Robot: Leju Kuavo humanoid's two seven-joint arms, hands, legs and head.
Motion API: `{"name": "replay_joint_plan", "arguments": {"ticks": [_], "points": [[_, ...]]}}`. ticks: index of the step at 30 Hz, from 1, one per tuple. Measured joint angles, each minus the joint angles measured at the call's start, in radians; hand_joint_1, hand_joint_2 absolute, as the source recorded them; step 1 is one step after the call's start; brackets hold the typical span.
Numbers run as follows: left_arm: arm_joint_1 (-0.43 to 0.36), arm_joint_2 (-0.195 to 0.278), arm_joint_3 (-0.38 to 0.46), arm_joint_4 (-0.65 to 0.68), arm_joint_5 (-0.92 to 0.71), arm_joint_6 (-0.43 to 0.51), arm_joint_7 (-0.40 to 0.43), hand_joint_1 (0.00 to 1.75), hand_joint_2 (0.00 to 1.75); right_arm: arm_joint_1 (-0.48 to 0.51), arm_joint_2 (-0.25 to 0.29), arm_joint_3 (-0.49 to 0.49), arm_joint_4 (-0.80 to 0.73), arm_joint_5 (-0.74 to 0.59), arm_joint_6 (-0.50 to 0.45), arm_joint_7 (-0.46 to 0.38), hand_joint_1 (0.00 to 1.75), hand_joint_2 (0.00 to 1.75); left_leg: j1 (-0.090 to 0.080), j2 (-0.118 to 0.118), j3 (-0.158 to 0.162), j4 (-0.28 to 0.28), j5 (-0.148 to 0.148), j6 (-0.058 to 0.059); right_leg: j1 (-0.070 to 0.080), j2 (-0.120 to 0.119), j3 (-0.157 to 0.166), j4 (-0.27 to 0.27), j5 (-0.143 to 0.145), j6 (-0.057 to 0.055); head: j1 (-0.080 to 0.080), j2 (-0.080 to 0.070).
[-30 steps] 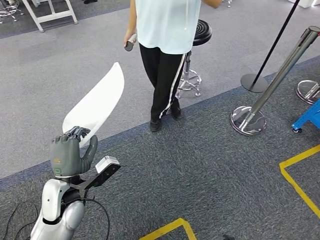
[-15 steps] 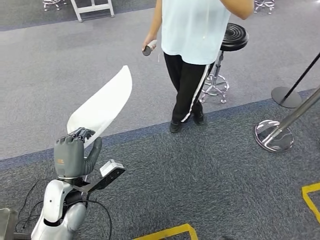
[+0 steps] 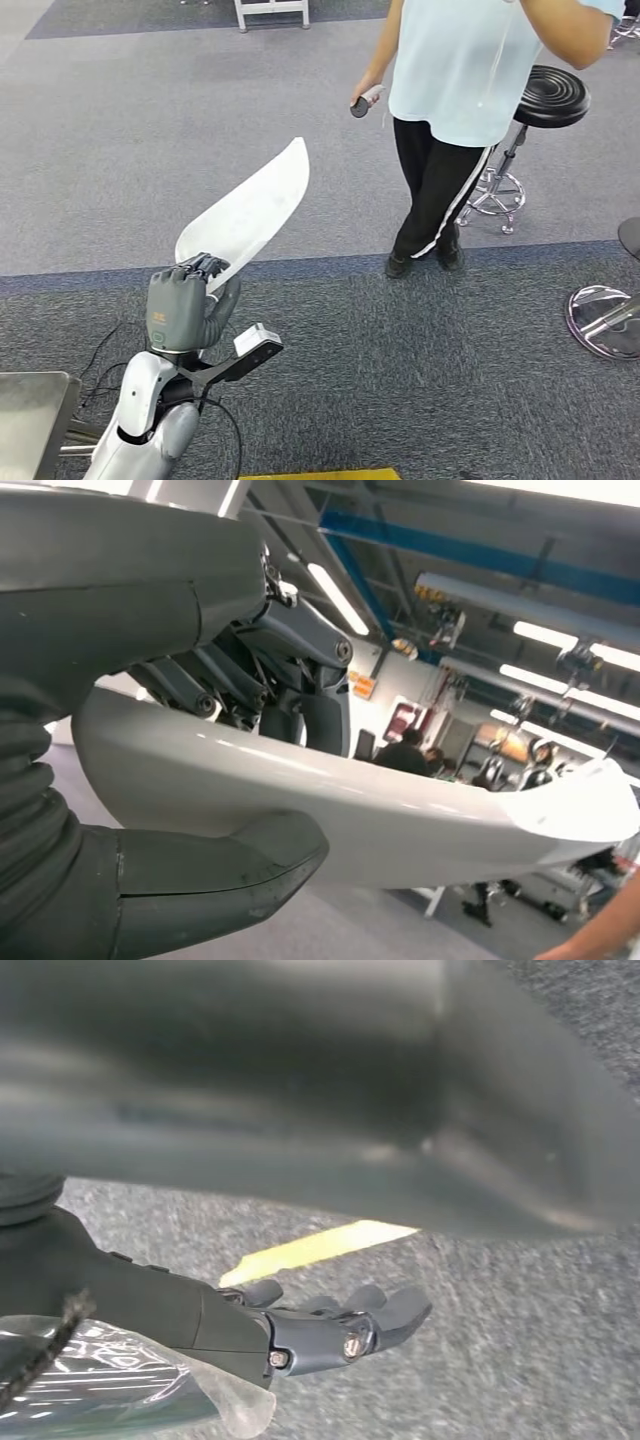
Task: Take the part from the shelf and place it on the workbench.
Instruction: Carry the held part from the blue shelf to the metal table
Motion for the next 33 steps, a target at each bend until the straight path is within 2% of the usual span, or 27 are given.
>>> {"name": "replay_joint_plan", "arguments": {"ticks": [1, 2, 3, 4, 6, 7, 8, 9, 10, 12, 14, 15, 16, 17, 19, 20, 21, 22, 23, 24, 25, 26, 28, 29, 30, 32, 33], "points": [[-0.004, -0.001, -0.003, 0.003, 0.000, 0.000, 0.000, 1.69, 1.75, -0.004, 0.000, -0.014, 0.000, 0.011, 0.002, -0.002, 0.00, 0.00, 0.002, -0.009, -0.003, 0.000, 0.002, -0.004, 0.001, -0.011, 0.001, 0.001, 0.002, -0.007, 0.000, 0.000], [-0.006, -0.001, -0.005, 0.006, 0.001, 0.000, -0.001, 1.69, 1.75, -0.006, -0.001, -0.026, 0.000, 0.020, 0.001, -0.001, 0.00, 0.00, 0.003, -0.006, -0.005, 0.003, -0.001, -0.009, 0.001, -0.021, 0.003, 0.000, 0.002, -0.014, 0.000, 0.000], [-0.008, -0.002, -0.006, 0.010, 0.003, 0.002, -0.003, 1.69, 1.75, -0.008, 0.000, -0.036, 0.000, 0.029, -0.001, 0.001, 0.00, 0.00, 0.002, 0.011, -0.012, 0.021, -0.013, -0.013, 0.001, -0.032, 0.006, -0.002, 0.002, -0.021, -0.004, 0.000], [-0.011, -0.002, -0.008, 0.013, 0.004, 0.003, -0.005, 1.69, 1.75, -0.008, 0.000, -0.045, 0.000, 0.036, -0.004, 0.004, 0.00, 0.00, 0.002, 0.036, -0.029, 0.059, -0.035, -0.017, 0.001, -0.045, 0.009, -0.003, 0.001, -0.027, -0.008, 0.000], [-0.014, -0.004, -0.011, 0.020, 0.006, 0.006, -0.010, 1.69, 1.75, -0.008, 0.001, -0.060, 0.002, 0.045, -0.010, 0.013, 0.00, 0.00, 0.003, 0.087, -0.089, 0.187, -0.096, -0.025, 0.006, -0.073, 0.012, -0.004, -0.003, -0.036, -0.015, 0.000], [-0.014, -0.005, -0.013, 0.023, 0.006, 0.006, -0.011, 1.69, 1.75, -0.007, 0.001, -0.067, 0.004, 0.048, -0.013, 0.016, 0.00, 0.00, 0.004, 0.097, -0.120, 0.247, -0.118, -0.027, 0.008, -0.087, 0.013, -0.004, -0.005, -0.039, -0.015, 0.000], [-0.013, -0.005, -0.014, 0.027, 0.006, 0.006, -0.012, 1.69, 1.75, -0.007, 0.001, -0.073, 0.004, 0.052, -0.016, 0.019, 0.00, 0.00, 0.005, 0.101, -0.137, 0.280, -0.123, -0.027, 0.010, -0.101, 0.014, -0.004, -0.007, -0.040, -0.015, 0.000], [-0.012, -0.005, -0.014, 0.029, 0.006, 0.006, -0.012, 1.69, 1.75, -0.007, 0.001, -0.079, 0.005, 0.057, -0.019, 0.022, 0.00, 0.00, 0.005, 0.103, -0.135, 0.274, -0.108, -0.025, 0.012, -0.114, 0.016, -0.004, -0.009, -0.040, -0.016, 0.000], [-0.011, -0.005, -0.014, 0.031, 0.007, 0.007, -0.012, 1.69, 1.75, -0.008, 0.001, -0.084, 0.006, 0.062, -0.021, 0.024, 0.00, 0.00, 0.004, 0.108, -0.113, 0.229, -0.077, -0.021, 0.014, -0.127, 0.020, -0.004, -0.012, -0.040, -0.015, 0.000], [-0.011, -0.005, -0.015, 0.031, 0.008, 0.007, -0.013, 1.69, 1.75, -0.009, 0.003, -0.090, 0.007, 0.072, -0.023, 0.029, 0.00, 0.00, -0.007, 0.142, -0.041, 0.093, -0.016, -0.005, 0.018, -0.150, 0.029, -0.004, -0.019, -0.037, -0.015, 0.000], [-0.013, -0.007, -0.019, 0.031, 0.009, 0.007, -0.013, 1.69, 1.75, -0.010, 0.005, -0.095, 0.007, 0.077, -0.024, 0.031, 0.00, 0.00, -0.022, 0.174, -0.002, 0.014, -0.002, 0.009, 0.020, -0.171, 0.034, -0.005, -0.025, -0.030, -0.015, 0.000], [-0.013, -0.007, -0.021, 0.031, 0.008, 0.007, -0.013, 1.69, 1.75, -0.011, 0.007, -0.097, 0.008, 0.078, -0.024, 0.032, 0.00, 0.00, -0.027, 0.175, -0.001, 0.007, -0.007, 0.014, 0.021, -0.182, 0.036, -0.007, -0.027, -0.026, -0.015, 0.000], [-0.012, -0.007, -0.023, 0.031, 0.008, 0.007, -0.013, 1.69, 1.75, -0.013, 0.008, -0.099, 0.008, 0.079, -0.025, 0.033, 0.00, 0.00, -0.028, 0.164, -0.001, 0.000, -0.006, 0.019, 0.022, -0.194, 0.039, -0.009, -0.028, -0.020, -0.015, 0.000], [-0.010, -0.007, -0.024, 0.030, 0.007, 0.007, -0.013, 1.69, 1.75, -0.014, 0.009, -0.101, 0.008, 0.080, -0.025, 0.034, 0.00, 0.00, -0.025, 0.152, 0.004, -0.009, -0.002, 0.023, 0.021, -0.192, 0.041, -0.009, -0.032, -0.015, -0.014, 0.000], [-0.010, -0.009, -0.026, 0.029, 0.006, 0.008, -0.013, 1.69, 1.75, -0.017, 0.010, -0.105, 0.008, 0.082, -0.025, 0.033, 0.00, 0.00, -0.017, 0.131, 0.016, -0.028, 0.006, 0.030, 0.020, -0.143, 0.026, 0.030, -0.057, -0.006, -0.011, 0.000], [-0.010, -0.011, -0.028, 0.028, 0.005, 0.008, -0.014, 1.69, 1.75, -0.016, 0.010, -0.106, 0.008, 0.082, -0.025, 0.033, 0.00, 0.00, -0.014, 0.121, 0.021, -0.033, 0.009, 0.032, 0.018, -0.108, -0.001, 0.082, -0.082, -0.004, -0.009, 0.000], [-0.011, -0.012, -0.030, 0.028, 0.005, 0.008, -0.014, 1.69, 1.75, -0.015, 0.010, -0.108, 0.008, 0.082, -0.025, 0.033, 0.00, 0.00, -0.013, 0.110, 0.022, -0.034, 0.009, 0.034, 0.017, -0.085, -0.037, 0.149, -0.110, -0.001, -0.007, 0.000], [-0.010, -0.014, -0.031, 0.028, 0.005, 0.008, -0.014, 1.69, 1.75, -0.013, 0.010, -0.109, 0.009, 0.082, -0.025, 0.033, 0.00, 0.00, -0.012, 0.098, 0.022, -0.034, 0.008, 0.035, 0.016, -0.076, -0.075, 0.214, -0.132, 0.001, -0.006, 0.000], [-0.008, -0.014, -0.032, 0.028, 0.005, 0.007, -0.013, 1.69, 1.75, -0.011, 0.010, -0.110, 0.009, 0.082, -0.026, 0.033, 0.00, 0.00, -0.012, 0.084, 0.022, -0.034, 0.008, 0.036, 0.015, -0.073, -0.104, 0.257, -0.138, 0.004, -0.005, 0.000], [-0.007, -0.014, -0.032, 0.028, 0.005, 0.007, -0.013, 1.69, 1.75, -0.010, 0.010, -0.112, 0.009, 0.083, -0.026, 0.033, 0.00, 0.00, -0.010, 0.070, 0.023, -0.033, 0.007, 0.035, 0.014, -0.073, -0.116, 0.261, -0.122, 0.007, -0.005, 0.000], [-0.006, -0.014, -0.032, 0.028, 0.005, 0.006, -0.013, 1.69, 1.75, -0.009, 0.010, -0.113, 0.010, 0.084, -0.026, 0.033, 0.00, 0.00, -0.008, 0.056, 0.025, -0.032, 0.005, 0.032, 0.011, -0.071, -0.108, 0.228, -0.089, 0.010, -0.005, 0.000], [-0.006, -0.014, -0.032, 0.028, 0.005, 0.003, -0.013, 1.69, 1.75, -0.009, 0.010, -0.114, 0.010, 0.087, -0.023, 0.032, 0.00, 0.00, -0.005, 0.041, 0.027, -0.028, 0.002, 0.028, 0.006, -0.062, -0.081, 0.161, -0.044, 0.014, -0.005, 0.000], [-0.007, -0.013, -0.033, 0.028, 0.010, -0.011, -0.012, 1.69, 1.75, -0.008, 0.009, -0.114, 0.010, 0.096, -0.002, 0.022, 0.00, 0.00, -0.002, 0.016, 0.022, -0.015, -0.006, 0.015, -0.005, -0.008, -0.026, 0.041, 0.001, 0.019, -0.004, 0.000], [-0.008, -0.013, -0.035, 0.028, 0.015, -0.018, -0.012, 1.69, 1.75, -0.007, 0.006, -0.115, 0.011, 0.099, 0.016, 0.012, 0.00, 0.00, -0.001, 0.004, 0.017, -0.009, -0.008, 0.009, -0.008, 0.014, -0.009, 0.010, 0.006, 0.018, -0.004, 0.000], [-0.010, -0.012, -0.037, 0.028, 0.021, -0.024, -0.011, 1.69, 1.75, -0.006, 0.001, -0.116, 0.012, 0.100, 0.033, -0.001, 0.00, 0.00, 0.000, -0.007, 0.010, -0.004, -0.007, 0.003, -0.008, 0.026, -0.004, 0.003, -0.001, 0.013, -0.004, 0.000], [-0.016, -0.010, -0.042, 0.028, 0.035, -0.029, -0.012, 1.69, 1.75, -0.005, -0.012, -0.124, 0.012, 0.102, 0.058, -0.026, 0.00, 0.00, 0.004, -0.022, 0.002, -0.001, -0.005, -0.006, -0.005, 0.004, 0.001, 0.000, 0.000, -0.002, -0.004, 0.000], [-0.021, -0.008, -0.045, 0.028, 0.041, -0.033, -0.012, 1.69, 1.75, -0.005, -0.018, -0.130, 0.012, 0.104, 0.065, -0.036, 0.00, 0.00, 0.003, -0.005, -0.004, 0.009, -0.011, -0.011, -0.005, -0.010, 0.003, -0.001, 0.000, -0.009, -0.005, 0.000]]}}
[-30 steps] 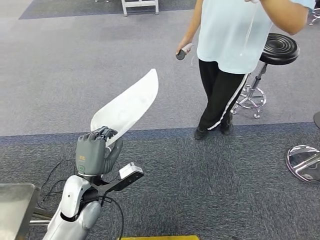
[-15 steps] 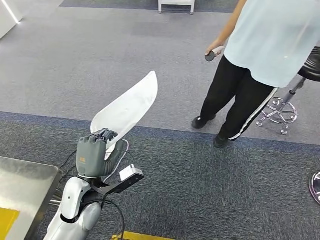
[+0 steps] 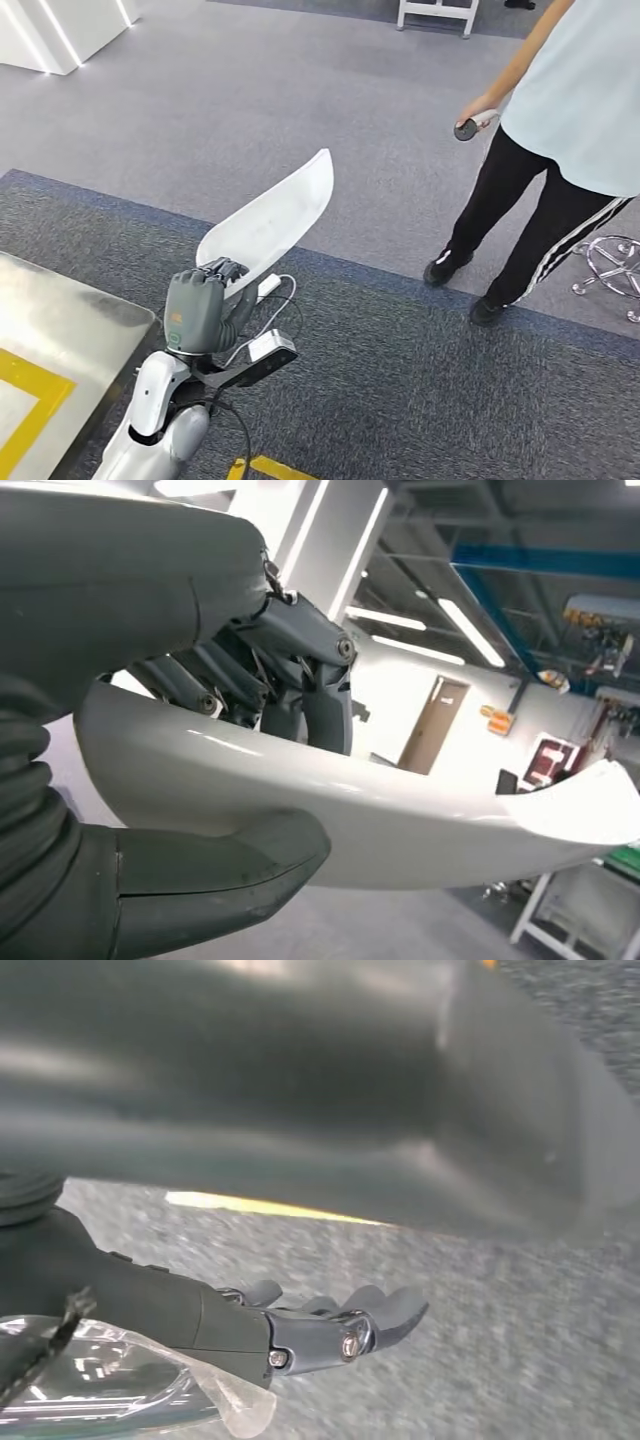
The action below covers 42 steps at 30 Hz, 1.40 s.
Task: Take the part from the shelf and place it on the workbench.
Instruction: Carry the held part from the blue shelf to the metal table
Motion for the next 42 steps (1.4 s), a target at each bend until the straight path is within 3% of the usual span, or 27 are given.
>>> {"name": "replay_joint_plan", "arguments": {"ticks": [1, 3, 5, 6, 7, 8, 10, 12, 14, 15, 17, 19, 20, 21, 23, 25, 27, 28, 29, 30, 32, 34, 36, 37, 38, 40, 42], "points": [[-0.006, 0.001, -0.003, 0.000, 0.004, -0.004, 0.000, 1.69, 1.75, -0.001, -0.006, -0.006, 0.000, 0.002, 0.003, -0.006, 0.00, 0.00, -0.001, 0.027, -0.013, 0.027, -0.015, -0.004, 0.001, -0.015, 0.003, -0.002, -0.001, -0.007, -0.003, 0.000], [-0.018, 0.001, -0.010, -0.001, 0.007, -0.010, 0.000, 1.69, 1.75, -0.001, -0.014, -0.017, 0.000, 0.010, 0.000, -0.001, 0.00, 0.00, -0.002, 0.091, -0.069, 0.142, -0.071, -0.011, 0.005, -0.046, 0.009, -0.004, -0.005, -0.017, -0.008, 0.000], [-0.019, -0.001, -0.016, -0.001, 0.012, -0.014, -0.001, 1.69, 1.75, 0.000, -0.017, -0.029, 0.001, 0.022, -0.009, 0.017, 0.00, 0.00, 0.001, 0.107, -0.132, 0.265, -0.113, -0.013, 0.010, -0.079, 0.013, -0.004, -0.010, -0.022, -0.009, 0.000], [-0.018, -0.002, -0.018, -0.001, 0.014, -0.016, -0.001, 1.69, 1.75, 0.001, -0.018, -0.034, 0.001, 0.028, -0.012, 0.025, 0.00, 0.00, 0.001, 0.109, -0.144, 0.285, -0.110, -0.011, 0.012, -0.094, 0.015, -0.004, -0.012, -0.023, -0.009, 0.000], [-0.016, -0.004, -0.021, -0.001, 0.017, -0.017, -0.002, 1.69, 1.75, 0.001, -0.018, -0.038, 0.001, 0.034, -0.012, 0.028, 0.00, 0.00, 0.000, 0.110, -0.136, 0.267, -0.089, -0.008, 0.013, -0.107, 0.018, -0.004, -0.015, -0.023, -0.009, 0.000], [-0.017, -0.007, -0.025, -0.001, 0.018, -0.016, -0.003, 1.69, 1.75, 0.000, -0.018, -0.042, 0.002, 0.038, -0.009, 0.025, 0.00, 0.00, -0.002, 0.117, -0.108, 0.211, -0.053, -0.002, 0.015, -0.120, 0.022, -0.004, -0.018, -0.022, -0.010, 0.000], [-0.025, -0.015, -0.033, -0.001, 0.019, -0.015, -0.003, 1.69, 1.75, -0.003, -0.020, -0.054, 0.002, 0.044, 0.004, 0.006, 0.00, 0.00, -0.015, 0.160, -0.039, 0.075, 0.003, 0.015, 0.018, -0.143, 0.031, -0.004, -0.025, -0.018, -0.010, 0.000], [-0.033, -0.025, -0.038, -0.001, 0.021, -0.014, -0.003, 1.69, 1.75, -0.007, -0.023, -0.067, 0.002, 0.057, 0.020, -0.012, 0.00, 0.00, -0.029, 0.192, -0.006, 0.006, 0.010, 0.028, 0.022, -0.165, 0.035, -0.005, -0.032, -0.010, -0.009, 0.000], [-0.032, -0.029, -0.039, -0.002, 0.022, -0.014, -0.003, 1.69, 1.75, -0.013, -0.026, -0.076, 0.002, 0.076, 0.028, -0.017, 0.00, 0.00, -0.031, 0.174, 0.000, -0.008, 0.005, 0.033, 0.023, -0.188, 0.041, -0.009, -0.036, 0.001, -0.008, 0.000], [-0.027, -0.030, -0.039, -0.003, 0.022, -0.014, -0.003, 1.69, 1.75, -0.016, -0.027, -0.079, 0.002, 0.086, 0.029, -0.016, 0.00, 0.00, -0.028, 0.163, 0.006, -0.017, 0.008, 0.036, 0.022, -0.182, 0.044, -0.007, -0.042, 0.007, -0.006, 0.000], [-0.018, -0.030, -0.038, -0.005, 0.020, -0.015, -0.002, 1.69, 1.75, -0.021, -0.027, -0.083, 0.004, 0.100, 0.027, -0.012, 0.00, 0.00, -0.020, 0.140, 0.021, -0.035, 0.015, 0.044, 0.019, -0.132, 0.024, 0.044, -0.073, 0.015, -0.002, 0.000], [-0.006, -0.030, -0.037, -0.007, 0.013, -0.020, -0.001, 1.69, 1.75, -0.022, -0.022, -0.087, 0.006, 0.110, 0.014, -0.003, 0.00, 0.00, -0.016, 0.117, 0.023, -0.038, 0.016, 0.050, 0.017, -0.078, -0.041, 0.166, -0.127, 0.020, 0.002, -0.001], [0.002, -0.028, -0.037, -0.008, 0.008, -0.025, 0.001, 1.69, 1.75, -0.021, -0.017, -0.090, 0.006, 0.113, 0.004, 0.004, 0.00, 0.00, -0.015, 0.103, 0.023, -0.038, 0.015, 0.050, 0.016, -0.069, -0.077, 0.226, -0.146, 0.022, 0.004, -0.001], [0.012, -0.025, -0.036, -0.010, 0.002, -0.032, 0.005, 1.69, 1.75, -0.020, -0.011, -0.094, 0.007, 0.116, -0.006, 0.010, 0.00, 0.00, -0.015, 0.089, 0.024, -0.038, 0.014, 0.049, 0.016, -0.066, -0.101, 0.257, -0.146, 0.025, 0.004, -0.001], [0.028, -0.019, -0.035, -0.014, -0.008, -0.044, 0.013, 1.69, 1.75, -0.020, 0.001, -0.101, 0.008, 0.125, -0.019, 0.018, 0.00, 0.00, -0.012, 0.057, 0.027, -0.034, 0.010, 0.044, 0.011, -0.061, -0.096, 0.208, -0.086, 0.029, 0.004, -0.001], [0.036, -0.015, -0.032, -0.022, -0.013, -0.048, 0.016, 1.69, 1.75, -0.021, 0.012, -0.105, 0.009, 0.134, -0.021, 0.021, 0.00, 0.00, -0.009, 0.031, 0.026, -0.023, 0.002, 0.032, 0.001, -0.019, -0.043, 0.077, -0.016, 0.035, 0.005, -0.001], [0.045, -0.011, -0.028, -0.031, -0.015, -0.047, 0.016, 1.69, 1.75, -0.022, 0.021, -0.108, 0.011, 0.140, -0.022, 0.024, 0.00, 0.00, -0.007, 0.008, 0.016, -0.011, -0.002, 0.018, -0.005, 0.023, -0.007, 0.011, -0.004, 0.029, 0.007, -0.001], [0.051, -0.008, -0.025, -0.035, -0.016, -0.047, 0.016, 1.69, 1.75, -0.021, 0.025, -0.109, 0.011, 0.143, -0.023, 0.026, 0.00, 0.00, -0.006, -0.004, 0.011, -0.008, -0.001, 0.013, -0.003, 0.028, -0.001, 0.007, -0.010, 0.021, 0.007, -0.001], [0.057, -0.006, -0.022, -0.038, -0.016, -0.046, 0.016, 1.69, 1.75, -0.021, 0.026, -0.110, 0.011, 0.145, -0.024, 0.026, 0.00, 0.00, -0.004, -0.014, 0.008, -0.009, 0.001, 0.008, -0.002, 0.016, 0.002, 0.006, -0.011, 0.011, 0.007, 0.000], [0.063, -0.003, -0.018, -0.041, -0.016, -0.045, 0.016, 1.69, 1.75, -0.020, 0.028, -0.111, 0.011, 0.147, -0.025, 0.027, 0.00, 0.00, -0.003, -0.010, 0.006, -0.006, -0.001, 0.003, -0.001, 0.004, 0.005, 0.003, -0.011, 0.003, 0.006, -0.001], [0.067, 0.001, -0.012, -0.047, -0.015, -0.044, 0.016, 1.69, 1.75, -0.020, 0.032, -0.115, 0.011, 0.153, -0.027, 0.027, 0.00, 0.00, -0.005, 0.038, -0.016, 0.039, -0.028, -0.006, 0.000, -0.023, 0.012, -0.002, -0.012, -0.012, 0.000, -0.001], [0.067, 0.002, -0.010, -0.051, -0.014, -0.043, 0.016, 1.69, 1.75, -0.018, 0.033, -0.123, 0.011, 0.164, -0.018, 0.027, 0.00, 0.00, -0.004, 0.093, -0.077, 0.162, -0.084, -0.013, 0.004, -0.056, 0.018, -0.003, -0.018, -0.022, -0.007, -0.001], [0.072, 0.004, -0.009, -0.052, -0.012, -0.043, 0.016, 1.69, 1.75, -0.013, 0.030, -0.130, 0.011, 0.173, 0.002, 0.027, 0.00, 0.00, -0.002, 0.107, -0.135, 0.272, -0.118, -0.016, 0.008, -0.087, 0.022, -0.003, -0.024, -0.025, -0.007, -0.001], [0.075, 0.005, -0.009, -0.052, -0.012, -0.044, 0.016, 1.69, 1.75, -0.012, 0.028, -0.132, 0.011, 0.175, 0.010, 0.026, 0.00, 0.00, -0.001, 0.108, -0.145, 0.291, -0.116, -0.015, 0.009, -0.098, 0.024, -0.003, -0.026, -0.026, -0.007, -0.001], [0.077, 0.006, -0.008, -0.052, -0.012, -0.044, 0.016, 1.69, 1.75, -0.011, 0.026, -0.134, 0.011, 0.177, 0.015, 0.026, 0.00, 0.00, -0.001, 0.109, -0.140, 0.278, -0.099, -0.014, 0.010, -0.108, 0.027, -0.003, -0.028, -0.026, -0.007, -0.001], [0.078, 0.007, -0.007, -0.052, -0.012, -0.044, 0.016, 1.69, 1.75, -0.011, 0.024, -0.136, 0.010, 0.179, 0.020, 0.025, 0.00, 0.00, -0.004, 0.125, -0.087, 0.172, -0.034, -0.003, 0.013, -0.127, 0.037, -0.003, -0.035, -0.024, -0.007, -0.001], [0.077, 0.007, -0.005, -0.054, -0.012, -0.044, 0.016, 1.69, 1.75, -0.011, 0.023, -0.138, 0.009, 0.180, 0.023, 0.024, 0.00, 0.00, -0.019, 0.177, -0.025, 0.049, 0.007, 0.015, 0.017, -0.148, 0.046, -0.004, -0.043, -0.017, -0.008, -0.001]]}}
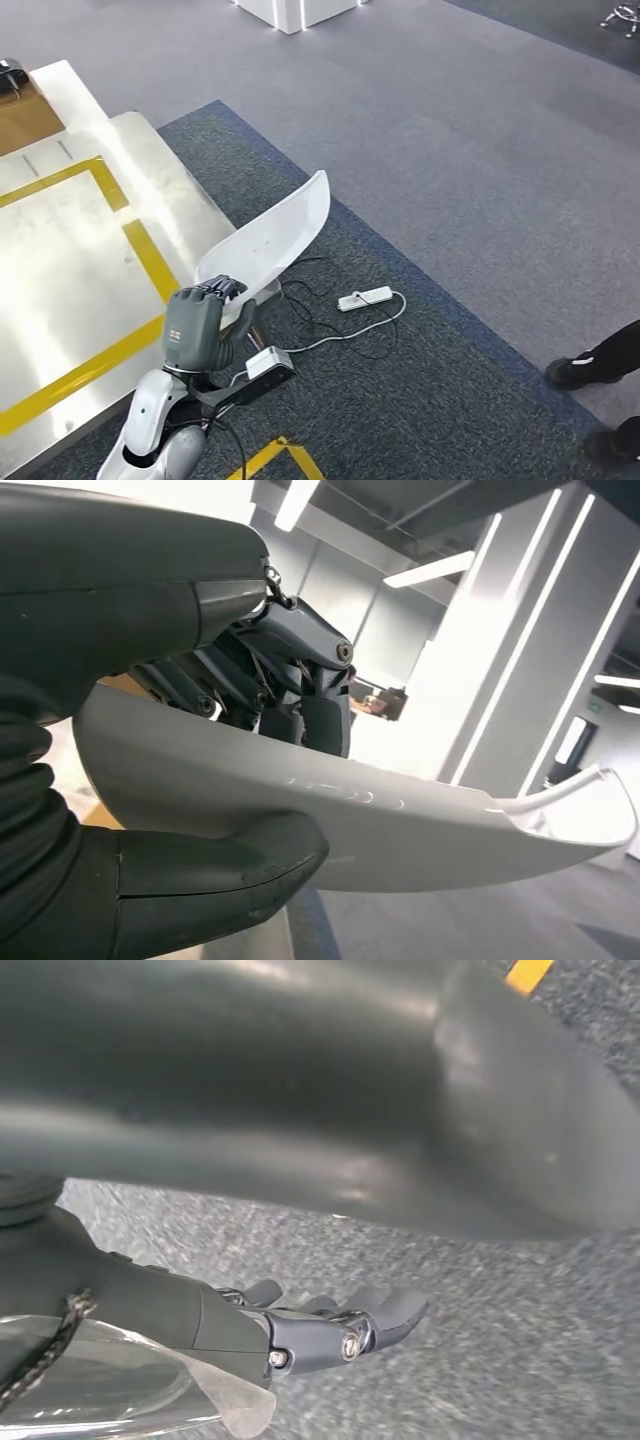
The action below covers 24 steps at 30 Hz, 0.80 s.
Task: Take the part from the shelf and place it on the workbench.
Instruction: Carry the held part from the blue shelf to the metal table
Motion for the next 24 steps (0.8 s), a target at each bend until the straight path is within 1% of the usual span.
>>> {"name": "replay_joint_plan", "arguments": {"ticks": [1, 2, 3, 4, 5, 6, 7, 8, 9, 10, 11, 12, 13, 14, 15, 16, 17, 18, 19, 20, 21, 22, 23, 24], "points": [[0.000, 0.000, 0.000, -0.001, 0.000, 0.000, 0.000, 1.69, 1.75, 0.000, 0.000, -0.001, 0.000, 0.000, 0.000, 0.000, 0.00, 0.00, -0.007, 0.020, 0.016, -0.033, 0.002, 0.007, 0.002, -0.011, 0.003, -0.001, -0.003, 0.005, 0.000, 0.000], [0.000, -0.001, 0.001, -0.002, 0.000, 0.000, 0.000, 1.69, 1.75, 0.000, 0.000, -0.002, -0.001, 0.001, 0.000, 0.000, 0.00, 0.00, -0.013, 0.027, 0.019, -0.044, -0.006, 0.011, 0.004, -0.023, 0.005, -0.003, -0.006, 0.010, 0.000, 0.000], [0.001, -0.001, 0.002, -0.003, 0.000, 0.000, 0.000, 1.69, 1.75, 0.000, -0.001, -0.003, -0.001, 0.001, 0.000, 0.000, 0.00, 0.00, -0.014, 0.017, 0.020, -0.051, -0.006, 0.013, 0.005, -0.035, 0.009, -0.005, -0.008, 0.015, 0.000, 0.000], [0.003, -0.001, 0.003, -0.005, 0.000, 0.000, 0.000, 1.69, 1.75, -0.001, -0.001, -0.003, -0.002, 0.002, 0.000, 0.000, 0.00, 0.00, -0.011, 0.005, 0.023, -0.056, -0.004, 0.016, 0.004, -0.039, 0.011, -0.007, -0.012, 0.020, 0.001, 0.000], [0.003, -0.001, 0.005, -0.006, 0.000, 0.001, 0.000, 1.69, 1.75, -0.002, -0.002, -0.003, -0.003, 0.002, 0.000, -0.001, 0.00, 0.00, -0.007, -0.008, 0.027, -0.062, -0.002, 0.019, 0.003, -0.023, 0.011, 0.000, -0.020, 0.024, 0.002, 0.000], [0.003, -0.002, 0.006, -0.007, 0.000, 0.001, 0.000, 1.69, 1.75, -0.003, -0.003, -0.004, -0.003, 0.003, 0.000, -0.001, 0.00, 0.00, -0.002, -0.020, 0.032, -0.068, 0.000, 0.023, 0.002, 0.004, 0.001, 0.026, -0.037, 0.028, 0.004, 0.000], [0.002, -0.003, 0.007, -0.008, 0.000, 0.002, 0.000, 1.69, 1.75, -0.004, -0.004, -0.004, -0.004, 0.003, 0.000, -0.001, 0.00, 0.00, 0.002, -0.033, 0.036, -0.072, 0.001, 0.026, 0.000, 0.038, -0.022, 0.074, -0.061, 0.031, 0.006, 0.000], [0.001, -0.004, 0.008, -0.008, 0.000, 0.002, 0.000, 1.69, 1.75, -0.003, -0.004, -0.004, -0.004, 0.003, 0.000, -0.001, 0.00, 0.00, 0.003, -0.045, 0.037, -0.073, 0.000, 0.029, 0.000, 0.066, -0.056, 0.140, -0.089, 0.033, 0.009, 0.000], [0.001, -0.004, 0.008, -0.009, 0.000, 0.003, 0.000, 1.69, 1.75, -0.001, -0.005, -0.004, -0.004, 0.003, 0.001, -0.001, 0.00, 0.00, 0.004, -0.058, 0.038, -0.073, 0.000, 0.031, 0.000, 0.078, -0.097, 0.210, -0.114, 0.035, 0.010, 0.000], [0.002, -0.004, 0.009, -0.008, 0.000, 0.003, 0.000, 1.69, 1.75, 0.002, -0.006, -0.005, -0.004, 0.004, 0.001, -0.001, 0.00, 0.00, 0.004, -0.073, 0.038, -0.072, -0.001, 0.032, 0.000, 0.081, -0.132, 0.261, -0.123, 0.036, 0.011, 0.000], [0.003, -0.004, 0.010, -0.008, 0.000, 0.003, 0.000, 1.69, 1.75, 0.004, -0.007, -0.006, -0.004, 0.005, 0.001, -0.001, 0.00, 0.00, 0.005, -0.087, 0.040, -0.072, -0.002, 0.031, 0.000, 0.082, -0.153, 0.279, -0.113, 0.037, 0.011, 0.000], [0.004, -0.004, 0.011, -0.008, 0.000, 0.003, 0.000, 1.69, 1.75, 0.006, -0.008, -0.007, -0.004, 0.006, 0.001, -0.001, 0.00, 0.00, 0.006, -0.103, 0.043, -0.072, -0.004, 0.030, -0.001, 0.084, -0.153, 0.256, -0.082, 0.038, 0.011, 0.000], [0.004, -0.004, 0.011, -0.008, 0.000, 0.003, 0.001, 1.69, 1.75, 0.006, -0.009, -0.009, -0.005, 0.009, 0.001, -0.001, 0.00, 0.00, 0.007, -0.117, 0.046, -0.071, -0.006, 0.027, -0.002, 0.091, -0.135, 0.197, -0.037, 0.038, 0.011, 0.000], [0.004, -0.004, 0.012, -0.008, 0.000, 0.003, 0.001, 1.69, 1.75, 0.006, -0.009, -0.011, -0.005, 0.012, 0.002, 0.000, 0.00, 0.00, 0.008, -0.130, 0.049, -0.069, -0.009, 0.022, -0.006, 0.110, -0.108, 0.128, 0.002, 0.039, 0.011, 0.000], [0.003, -0.003, 0.012, -0.008, 0.000, 0.002, 0.003, 1.69, 1.75, 0.006, -0.009, -0.013, -0.006, 0.016, 0.003, 0.001, 0.00, 0.00, 0.009, -0.143, 0.050, -0.065, -0.012, 0.017, -0.010, 0.132, -0.079, 0.065, 0.028, 0.037, 0.011, 0.000], [0.002, -0.003, 0.012, -0.008, 0.001, 0.002, 0.004, 1.69, 1.75, 0.006, -0.009, -0.014, -0.006, 0.021, 0.004, 0.003, 0.00, 0.00, 0.009, -0.154, 0.048, -0.063, -0.014, 0.011, -0.012, 0.151, -0.060, 0.025, 0.039, 0.034, 0.011, 0.000], [0.001, -0.002, 0.013, -0.009, 0.001, 0.003, 0.006, 1.69, 1.75, 0.007, -0.009, -0.016, -0.006, 0.025, 0.007, 0.005, 0.00, 0.00, 0.009, -0.164, 0.045, -0.062, -0.014, 0.005, -0.012, 0.162, -0.050, 0.008, 0.037, 0.028, 0.011, 0.000], [0.000, -0.001, 0.013, -0.009, 0.002, 0.003, 0.008, 1.69, 1.75, 0.008, -0.009, -0.018, -0.008, 0.030, 0.010, 0.006, 0.00, 0.00, 0.010, -0.175, 0.042, -0.062, -0.013, 0.000, -0.011, 0.158, -0.045, 0.003, 0.035, 0.021, 0.012, 0.000], [0.000, 0.001, 0.014, -0.009, 0.004, 0.003, 0.010, 1.69, 1.75, 0.008, -0.009, -0.019, -0.009, 0.035, 0.014, 0.007, 0.00, 0.00, 0.012, -0.183, 0.040, -0.064, -0.012, -0.005, -0.011, 0.147, -0.044, 0.001, 0.036, 0.014, 0.012, 0.000], [0.000, 0.002, 0.015, -0.009, 0.005, 0.003, 0.011, 1.69, 1.75, 0.008, -0.009, -0.021, -0.011, 0.040, 0.017, 0.007, 0.00, 0.00, 0.012, -0.178, 0.038, -0.060, -0.016, -0.010, -0.011, 0.136, -0.040, -0.002, 0.036, 0.008, 0.011, 0.000], [-0.001, 0.004, 0.016, -0.009, 0.006, 0.002, 0.013, 1.69, 1.75, 0.007, -0.008, -0.023, -0.012, 0.044, 0.020, 0.007, 0.00, 0.00, 0.011, -0.159, 0.030, -0.041, -0.029, -0.016, -0.013, 0.125, -0.036, -0.005, 0.036, 0.003, 0.008, 0.000], [-0.003, 0.005, 0.017, -0.009, 0.008, 0.002, 0.014, 1.69, 1.75, 0.007, -0.008, -0.025, -0.014, 0.047, 0.021, 0.006, 0.00, 0.00, 0.010, -0.133, 0.011, -0.001, -0.051, -0.022, -0.014, 0.112, -0.031, -0.008, 0.035, -0.003, 0.005, 0.000], [-0.005, 0.006, 0.018, -0.009, 0.009, 0.002, 0.014, 1.69, 1.75, 0.008, -0.008, -0.027, -0.014, 0.050, 0.021, 0.006, 0.00, 0.00, 0.010, -0.104, -0.018, 0.059, -0.081, -0.027, -0.013, 0.098, -0.027, -0.009, 0.032, -0.007, 0.002, 0.000], [-0.007, 0.007, 0.018, -0.009, 0.010, 0.002, 0.015, 1.69, 1.75, 0.009, -0.008, -0.028, -0.015, 0.053, 0.022, 0.006, 0.00, 0.00, 0.012, -0.084, -0.054, 0.129, -0.110, -0.032, -0.012, 0.083, -0.024, -0.009, 0.029, -0.010, -0.001, 0.000]]}}
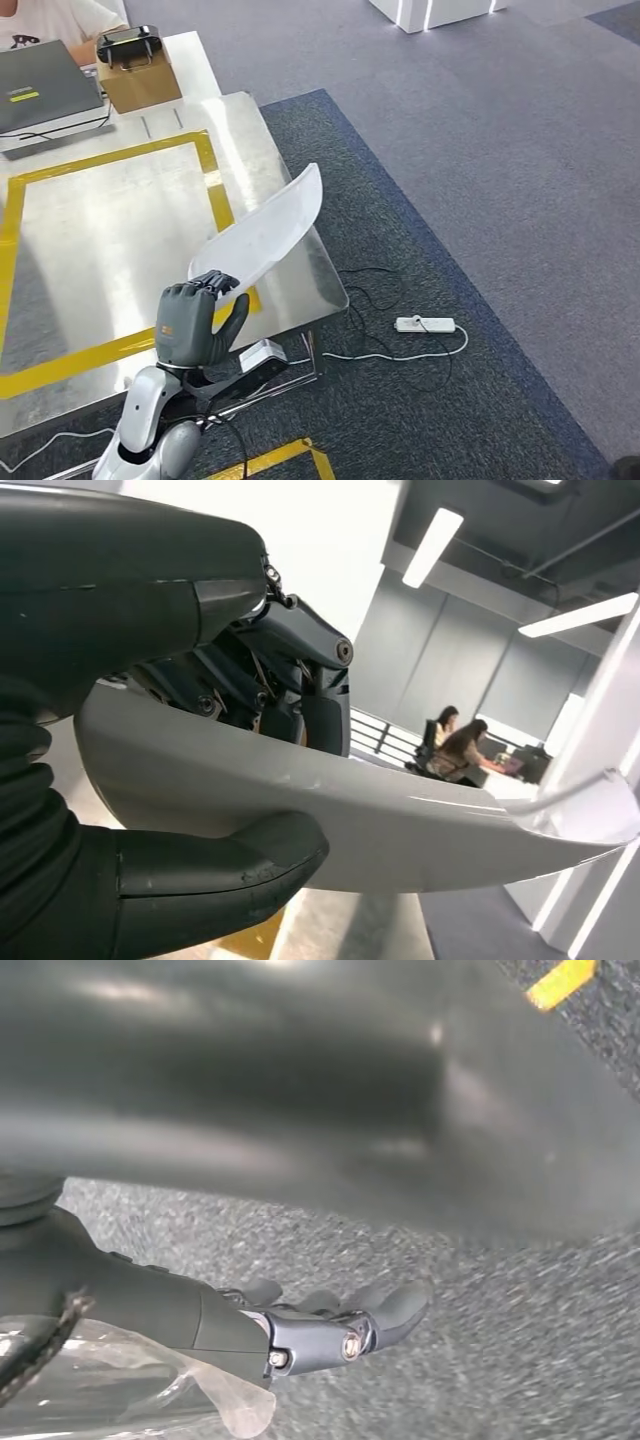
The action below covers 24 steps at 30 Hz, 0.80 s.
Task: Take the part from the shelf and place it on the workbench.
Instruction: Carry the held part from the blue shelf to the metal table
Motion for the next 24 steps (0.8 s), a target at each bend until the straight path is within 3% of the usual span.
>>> {"name": "replay_joint_plan", "arguments": {"ticks": [2, 3, 4, 6, 8, 9, 11, 13, 15, 17, 18, 19, 21, 22, 24], "points": [[-0.001, 0.002, 0.001, 0.000, 0.002, -0.001, 0.001, 1.69, 1.75, 0.002, 0.000, -0.004, 0.000, 0.003, 0.000, 0.000, 0.00, 0.00, 0.004, 0.013, -0.050, 0.089, -0.018, -0.004, 0.002, -0.029, 0.007, 0.000, -0.008, -0.002, 0.000, 0.000], [0.000, 0.003, 0.001, 0.000, 0.003, -0.001, 0.002, 1.69, 1.75, 0.002, 0.000, -0.007, -0.001, 0.004, 0.000, 0.000, 0.00, 0.00, 0.006, 0.016, -0.050, 0.083, 0.000, -0.003, 0.003, -0.042, 0.012, 0.000, -0.012, -0.002, 0.000, 0.000], [0.000, 0.005, 0.002, 0.000, 0.003, -0.002, 0.002, 1.69, 1.75, 0.002, 0.000, -0.008, -0.001, 0.004, -0.001, 0.000, 0.00, 0.00, 0.005, 0.022, -0.030, 0.037, 0.035, 0.001, 0.004, -0.054, 0.018, 0.000, -0.017, -0.001, 0.000, 0.000], [-0.002, 0.007, 0.002, 0.000, 0.004, -0.003, 0.002, 1.69, 1.75, 0.000, 0.001, -0.010, -0.002, 0.005, 0.000, 0.000, 0.00, 0.00, -0.005, 0.066, 0.034, -0.093, 0.102, 0.016, 0.008, -0.076, 0.031, -0.001, -0.028, 0.005, 0.000, 0.000], [-0.007, 0.007, 0.002, 0.000, 0.005, -0.004, 0.002, 1.69, 1.75, -0.001, 0.001, -0.012, -0.002, 0.008, 0.001, -0.001, 0.00, 0.00, -0.018, 0.105, 0.070, -0.171, 0.117, 0.033, 0.013, -0.097, 0.039, -0.001, -0.039, 0.016, 0.000, 0.000], [-0.008, 0.008, 0.003, 0.000, 0.006, -0.005, 0.002, 1.69, 1.75, -0.001, 0.001, -0.013, -0.002, 0.011, 0.002, -0.002, 0.00, 0.00, -0.022, 0.105, 0.072, -0.177, 0.110, 0.037, 0.015, -0.110, 0.042, -0.003, -0.042, 0.021, 0.000, 0.000], [-0.006, 0.009, 0.005, -0.001, 0.010, -0.005, 0.003, 1.69, 1.75, -0.004, 0.001, -0.015, -0.003, 0.017, 0.005, -0.003, 0.00, 0.00, -0.018, 0.080, 0.077, -0.191, 0.110, 0.044, 0.016, -0.123, 0.053, -0.006, -0.050, 0.031, 0.001, 0.000], [-0.006, 0.009, 0.008, -0.002, 0.014, -0.005, 0.004, 1.69, 1.75, -0.008, 0.001, -0.017, -0.004, 0.025, 0.007, -0.004, 0.00, 0.00, -0.010, 0.055, 0.087, -0.203, 0.113, 0.051, 0.014, -0.077, 0.036, 0.039, -0.080, 0.040, 0.004, 0.000], [-0.007, 0.008, 0.009, -0.002, 0.016, -0.005, 0.004, 1.69, 1.75, -0.007, 0.001, -0.021, -0.005, 0.029, 0.009, -0.005, 0.00, 0.00, -0.006, 0.031, 0.091, -0.206, 0.113, 0.057, 0.011, -0.018, -0.033, 0.165, -0.133, 0.044, 0.009, 0.000], [-0.003, 0.008, 0.010, -0.002, 0.016, -0.005, 0.004, 1.69, 1.75, -0.003, 0.001, -0.025, -0.005, 0.031, 0.010, -0.004, 0.00, 0.00, -0.006, 0.003, 0.093, -0.206, 0.111, 0.060, 0.011, -0.002, -0.110, 0.278, -0.157, 0.047, 0.011, 0.000], [-0.001, 0.008, 0.010, -0.002, 0.016, -0.006, 0.004, 1.69, 1.75, -0.002, 0.001, -0.028, -0.005, 0.032, 0.009, -0.004, 0.00, 0.00, -0.006, -0.013, 0.094, -0.205, 0.110, 0.060, 0.011, 0.000, -0.128, 0.286, -0.139, 0.048, 0.011, 0.000], [0.001, 0.008, 0.010, -0.002, 0.016, -0.006, 0.004, 1.69, 1.75, -0.002, 0.001, -0.030, -0.005, 0.032, 0.009, -0.004, 0.00, 0.00, -0.006, -0.027, 0.098, -0.204, 0.108, 0.058, 0.010, 0.002, -0.124, 0.251, -0.101, 0.047, 0.011, 0.000], [0.001, 0.008, 0.010, -0.002, 0.016, -0.006, 0.004, 1.69, 1.75, -0.003, 0.001, -0.033, -0.005, 0.033, 0.009, -0.004, 0.00, 0.00, -0.004, -0.053, 0.104, -0.202, 0.102, 0.052, 0.005, 0.028, -0.076, 0.119, -0.016, 0.045, 0.011, 0.000], [0.000, 0.008, 0.011, -0.002, 0.016, -0.005, 0.004, 1.69, 1.75, -0.003, 0.001, -0.034, -0.005, 0.033, 0.009, -0.005, 0.00, 0.00, -0.004, -0.065, 0.103, -0.197, 0.099, 0.047, 0.002, 0.049, -0.049, 0.060, 0.006, 0.042, 0.011, 0.000], [-0.001, 0.009, 0.012, -0.002, 0.016, -0.005, 0.004, 1.69, 1.75, -0.003, 0.002, -0.037, -0.005, 0.035, 0.010, -0.005, 0.00, 0.00, -0.001, -0.085, 0.096, -0.193, 0.098, 0.036, 0.002, 0.075, -0.025, 0.016, 0.007, 0.031, 0.010, 0.000]]}}
